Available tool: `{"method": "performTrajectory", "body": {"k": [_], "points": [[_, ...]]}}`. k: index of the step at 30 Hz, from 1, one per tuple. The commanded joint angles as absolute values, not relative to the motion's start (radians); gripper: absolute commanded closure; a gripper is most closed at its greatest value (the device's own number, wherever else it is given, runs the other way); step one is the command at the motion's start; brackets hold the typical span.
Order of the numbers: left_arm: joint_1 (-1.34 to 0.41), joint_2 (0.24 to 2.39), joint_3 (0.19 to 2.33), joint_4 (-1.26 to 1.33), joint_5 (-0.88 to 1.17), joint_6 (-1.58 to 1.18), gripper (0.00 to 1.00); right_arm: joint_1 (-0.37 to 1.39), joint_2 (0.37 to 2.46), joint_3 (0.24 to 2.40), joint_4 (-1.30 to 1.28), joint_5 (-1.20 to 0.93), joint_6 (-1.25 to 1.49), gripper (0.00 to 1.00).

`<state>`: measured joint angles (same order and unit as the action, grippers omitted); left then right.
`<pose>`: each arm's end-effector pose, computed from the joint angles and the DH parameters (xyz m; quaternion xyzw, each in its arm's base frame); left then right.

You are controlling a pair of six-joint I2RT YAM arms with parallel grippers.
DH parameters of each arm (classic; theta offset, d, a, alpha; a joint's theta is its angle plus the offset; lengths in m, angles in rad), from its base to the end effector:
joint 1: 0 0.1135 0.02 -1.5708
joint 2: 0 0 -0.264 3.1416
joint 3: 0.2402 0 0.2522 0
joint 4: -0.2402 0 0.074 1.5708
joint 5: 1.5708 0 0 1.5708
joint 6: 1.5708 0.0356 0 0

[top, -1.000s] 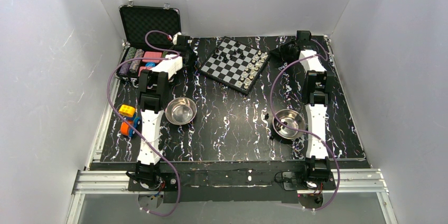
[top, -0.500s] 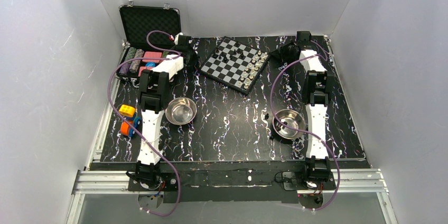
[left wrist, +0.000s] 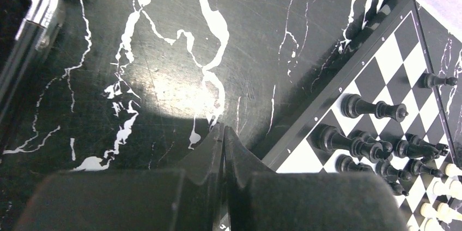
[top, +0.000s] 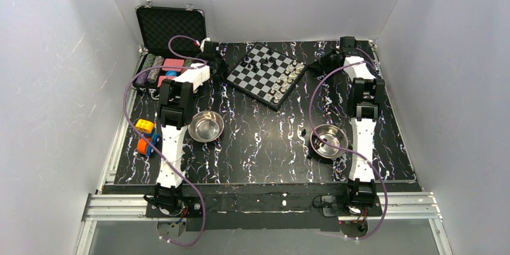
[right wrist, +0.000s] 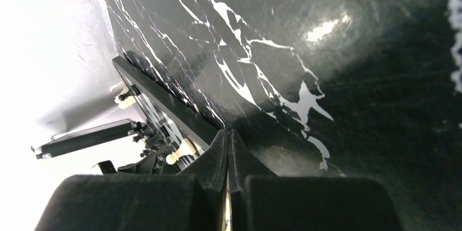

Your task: Set up the chess pieces on the board

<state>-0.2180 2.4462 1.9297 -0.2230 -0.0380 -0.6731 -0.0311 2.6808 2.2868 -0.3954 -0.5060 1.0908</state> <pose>0.5337 -0.1168 0.1400 -0.2138 0.8894 -0.1583 0.3718 0.5800 -0.0008 0.1176 0.3955 0.8087 0.3861 0.2012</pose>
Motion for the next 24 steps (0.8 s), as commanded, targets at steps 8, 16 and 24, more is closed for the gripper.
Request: {"method": "performTrajectory", "body": {"k": [8, 16, 24], "points": [[-0.246, 2.382, 1.8, -0.294, 0.046, -0.67, 1.0, -0.012, 2.599, 2.254, -0.476, -0.573, 0.961, 0.99], [-0.248, 2.335, 1.717, -0.284, 0.061, -0.666, 1.0, 0.025, 2.599, 2.243, -0.481, -0.622, 0.901, 0.99], [-0.248, 2.315, 1.684, -0.282, 0.081, -0.642, 1.0, 0.055, 2.534, 2.164, -0.555, -0.604, 0.77, 0.99]]}}
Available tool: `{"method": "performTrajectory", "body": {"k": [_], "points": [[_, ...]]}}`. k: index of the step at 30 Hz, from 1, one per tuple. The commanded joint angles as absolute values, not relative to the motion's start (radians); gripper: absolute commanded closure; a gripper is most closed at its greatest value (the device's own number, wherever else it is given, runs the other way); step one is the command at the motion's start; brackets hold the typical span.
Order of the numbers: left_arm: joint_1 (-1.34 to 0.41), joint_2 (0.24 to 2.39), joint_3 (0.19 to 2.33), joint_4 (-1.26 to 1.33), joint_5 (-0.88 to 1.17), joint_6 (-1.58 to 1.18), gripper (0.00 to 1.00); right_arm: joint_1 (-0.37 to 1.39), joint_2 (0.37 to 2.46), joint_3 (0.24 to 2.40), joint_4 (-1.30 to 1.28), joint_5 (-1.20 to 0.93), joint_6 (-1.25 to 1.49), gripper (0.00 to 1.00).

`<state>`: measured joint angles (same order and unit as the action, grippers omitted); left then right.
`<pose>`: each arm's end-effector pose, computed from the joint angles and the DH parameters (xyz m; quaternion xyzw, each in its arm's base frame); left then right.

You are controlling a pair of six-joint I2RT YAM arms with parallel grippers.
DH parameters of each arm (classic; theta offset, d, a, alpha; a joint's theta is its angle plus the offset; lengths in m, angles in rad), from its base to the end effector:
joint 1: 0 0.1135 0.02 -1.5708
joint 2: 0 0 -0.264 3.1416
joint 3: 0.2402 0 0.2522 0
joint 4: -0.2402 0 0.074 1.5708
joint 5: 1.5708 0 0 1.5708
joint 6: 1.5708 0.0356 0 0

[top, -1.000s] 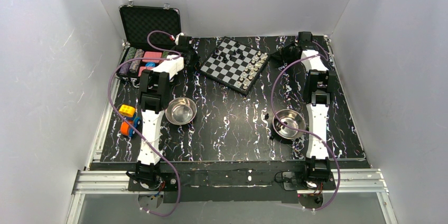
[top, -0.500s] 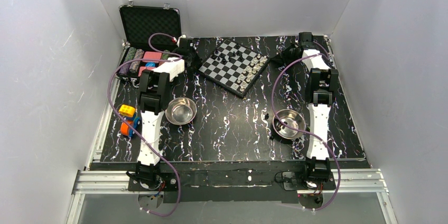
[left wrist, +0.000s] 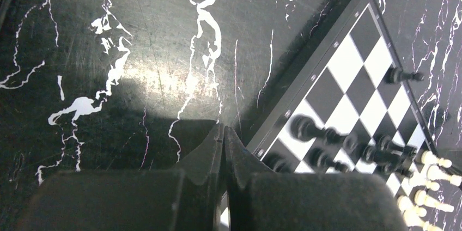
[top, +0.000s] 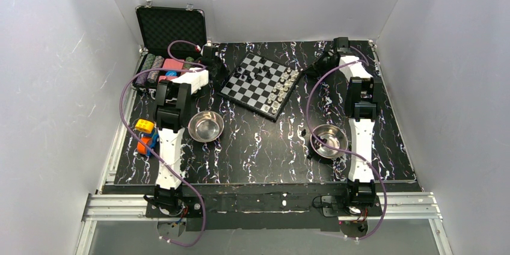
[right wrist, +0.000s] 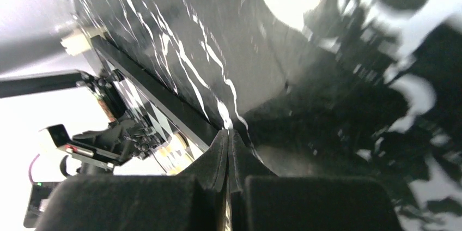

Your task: Set up the chess pieces on the board

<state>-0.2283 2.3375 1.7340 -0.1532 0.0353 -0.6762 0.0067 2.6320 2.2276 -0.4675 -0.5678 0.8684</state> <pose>0.5048 -0.1186 0.1388 -0.1971 0.8968 -0.1876 0.3490 0.5660 0.0229 0.1214 0.2896 0.8596 0.3776 0.1862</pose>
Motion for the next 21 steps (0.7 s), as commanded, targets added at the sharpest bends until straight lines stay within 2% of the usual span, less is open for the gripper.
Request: {"method": "performTrajectory", "body": {"k": [1, 11, 17, 21], "points": [[-0.248, 2.312, 1.681, -0.282, 0.083, -0.637, 1.0, 0.056, 2.517, 2.138, -0.56, -0.598, 0.752, 0.99], [-0.248, 2.292, 1.638, -0.282, 0.086, -0.622, 1.0, 0.055, 2.369, 1.919, -0.529, -0.49, 0.685, 0.99], [-0.246, 2.272, 1.632, -0.302, 0.064, -0.614, 1.0, 0.047, 2.403, 1.974, -0.52, -0.455, 0.744, 0.99], [-0.248, 2.267, 1.628, -0.303, 0.081, -0.607, 1.0, 0.048, 2.471, 2.1, -0.566, -0.486, 0.738, 0.99]]}}
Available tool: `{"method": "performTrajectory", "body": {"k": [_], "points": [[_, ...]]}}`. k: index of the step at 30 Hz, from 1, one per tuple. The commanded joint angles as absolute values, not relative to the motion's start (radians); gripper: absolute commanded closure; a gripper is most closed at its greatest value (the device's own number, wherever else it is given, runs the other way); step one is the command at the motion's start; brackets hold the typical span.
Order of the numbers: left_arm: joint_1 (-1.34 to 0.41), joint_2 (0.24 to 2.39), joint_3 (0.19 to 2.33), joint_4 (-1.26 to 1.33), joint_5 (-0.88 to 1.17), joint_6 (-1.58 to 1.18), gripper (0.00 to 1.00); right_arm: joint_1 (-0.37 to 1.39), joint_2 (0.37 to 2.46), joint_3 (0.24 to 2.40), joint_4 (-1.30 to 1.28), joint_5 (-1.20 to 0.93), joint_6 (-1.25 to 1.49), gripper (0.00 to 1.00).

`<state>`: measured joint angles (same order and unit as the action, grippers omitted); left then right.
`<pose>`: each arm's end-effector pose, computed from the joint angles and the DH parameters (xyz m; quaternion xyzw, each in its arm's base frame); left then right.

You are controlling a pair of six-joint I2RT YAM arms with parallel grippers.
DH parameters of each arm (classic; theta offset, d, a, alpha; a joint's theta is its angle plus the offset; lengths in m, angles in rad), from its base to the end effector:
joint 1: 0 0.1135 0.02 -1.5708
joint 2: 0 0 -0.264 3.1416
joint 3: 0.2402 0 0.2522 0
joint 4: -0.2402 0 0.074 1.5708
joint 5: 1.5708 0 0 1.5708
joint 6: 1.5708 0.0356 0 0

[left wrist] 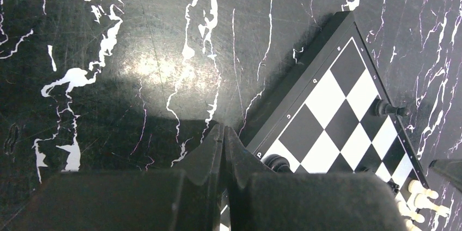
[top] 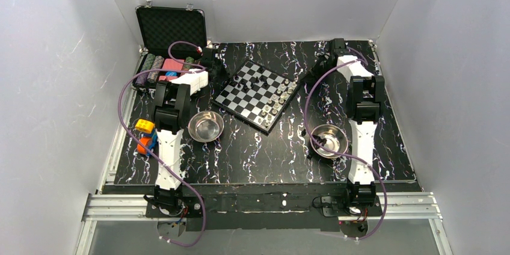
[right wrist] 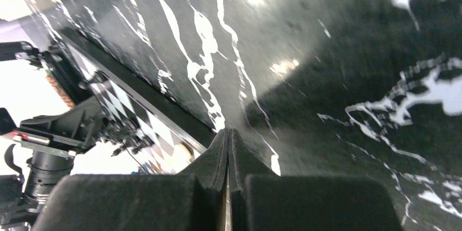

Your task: Set up the chess pieces on the board

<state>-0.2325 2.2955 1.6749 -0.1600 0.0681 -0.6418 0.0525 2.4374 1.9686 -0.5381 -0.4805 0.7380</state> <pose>0.4928 -0.1192 0.1404 -0.1746 0.9058 -0.1913 0.3352 0.5217 0.0439 0.1380 0.2512 0.9009 0.3150 0.1614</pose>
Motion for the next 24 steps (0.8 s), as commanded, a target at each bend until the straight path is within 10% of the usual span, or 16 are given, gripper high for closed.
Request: {"method": "performTrajectory", "body": {"k": [1, 24], "points": [[-0.248, 2.267, 1.628, -0.302, 0.088, -0.605, 1.0, 0.048, 2.489, 2.127, -0.573, -0.513, 0.731, 0.99], [-0.248, 2.267, 1.615, -0.307, 0.162, -0.535, 1.0, 0.093, 2.501, 2.149, -0.816, -0.453, 0.567, 0.99]]}}
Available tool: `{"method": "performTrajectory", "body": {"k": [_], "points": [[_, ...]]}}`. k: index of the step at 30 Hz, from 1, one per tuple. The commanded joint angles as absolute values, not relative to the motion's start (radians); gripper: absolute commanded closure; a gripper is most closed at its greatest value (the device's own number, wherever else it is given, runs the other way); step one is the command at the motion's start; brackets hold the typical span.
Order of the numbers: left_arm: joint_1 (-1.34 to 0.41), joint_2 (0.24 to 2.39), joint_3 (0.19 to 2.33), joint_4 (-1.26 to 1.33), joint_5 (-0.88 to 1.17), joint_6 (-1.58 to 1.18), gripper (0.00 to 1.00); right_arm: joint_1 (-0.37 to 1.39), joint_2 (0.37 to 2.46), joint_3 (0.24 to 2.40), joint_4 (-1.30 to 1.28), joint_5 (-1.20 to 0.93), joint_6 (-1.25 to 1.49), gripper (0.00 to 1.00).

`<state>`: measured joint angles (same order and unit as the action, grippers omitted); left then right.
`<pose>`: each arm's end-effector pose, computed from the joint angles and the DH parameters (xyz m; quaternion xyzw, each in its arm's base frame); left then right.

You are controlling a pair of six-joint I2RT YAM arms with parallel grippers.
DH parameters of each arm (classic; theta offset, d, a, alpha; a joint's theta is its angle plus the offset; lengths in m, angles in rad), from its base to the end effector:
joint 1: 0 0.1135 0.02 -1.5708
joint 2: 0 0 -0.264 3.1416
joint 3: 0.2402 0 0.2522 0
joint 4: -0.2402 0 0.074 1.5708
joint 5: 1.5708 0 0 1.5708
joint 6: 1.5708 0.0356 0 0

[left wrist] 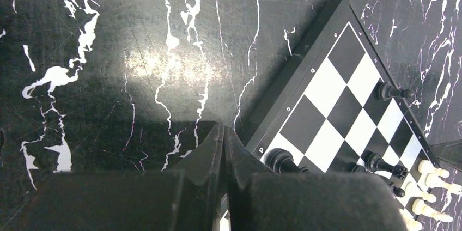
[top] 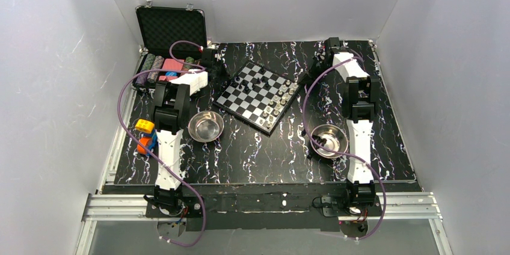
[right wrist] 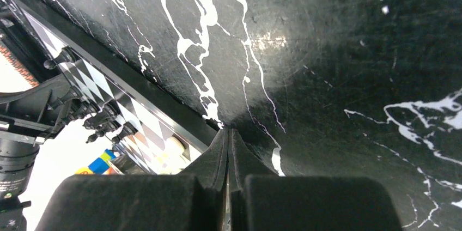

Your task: Set up the chess pieces on the board

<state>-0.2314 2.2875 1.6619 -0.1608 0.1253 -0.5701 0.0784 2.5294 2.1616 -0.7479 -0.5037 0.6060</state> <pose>0.4899 -0.1200 0.1404 -0.1318 0.9131 -0.2021 0.3287 0.5295 0.0588 0.1386 0.1917 0.9255 0.3020 0.1243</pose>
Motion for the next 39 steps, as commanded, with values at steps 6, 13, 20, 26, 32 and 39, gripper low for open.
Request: {"method": "performTrajectory", "body": {"k": [6, 13, 20, 26, 32, 39], "points": [[-0.247, 2.264, 1.608, -0.307, 0.175, -0.53, 1.0, 0.108, 2.471, 2.095, -0.833, -0.419, 0.549, 0.99], [-0.247, 2.273, 1.614, -0.314, 0.241, -0.497, 1.0, 0.132, 2.361, 1.883, -0.776, -0.434, 0.532, 0.99], [-0.248, 2.27, 1.603, -0.333, 0.287, -0.463, 1.0, 0.154, 2.206, 1.609, -0.666, -0.401, 0.537, 0.99], [-0.248, 2.269, 1.591, -0.354, 0.343, -0.442, 1.0, 0.182, 2.116, 1.466, -0.639, -0.385, 0.523, 0.99], [-0.247, 2.276, 1.591, -0.378, 0.388, -0.428, 1.0, 0.222, 2.056, 1.357, -0.616, -0.376, 0.519, 0.99], [-0.252, 2.274, 1.583, -0.394, 0.424, -0.423, 1.0, 0.25, 1.989, 1.254, -0.583, -0.348, 0.532, 0.99]]}}
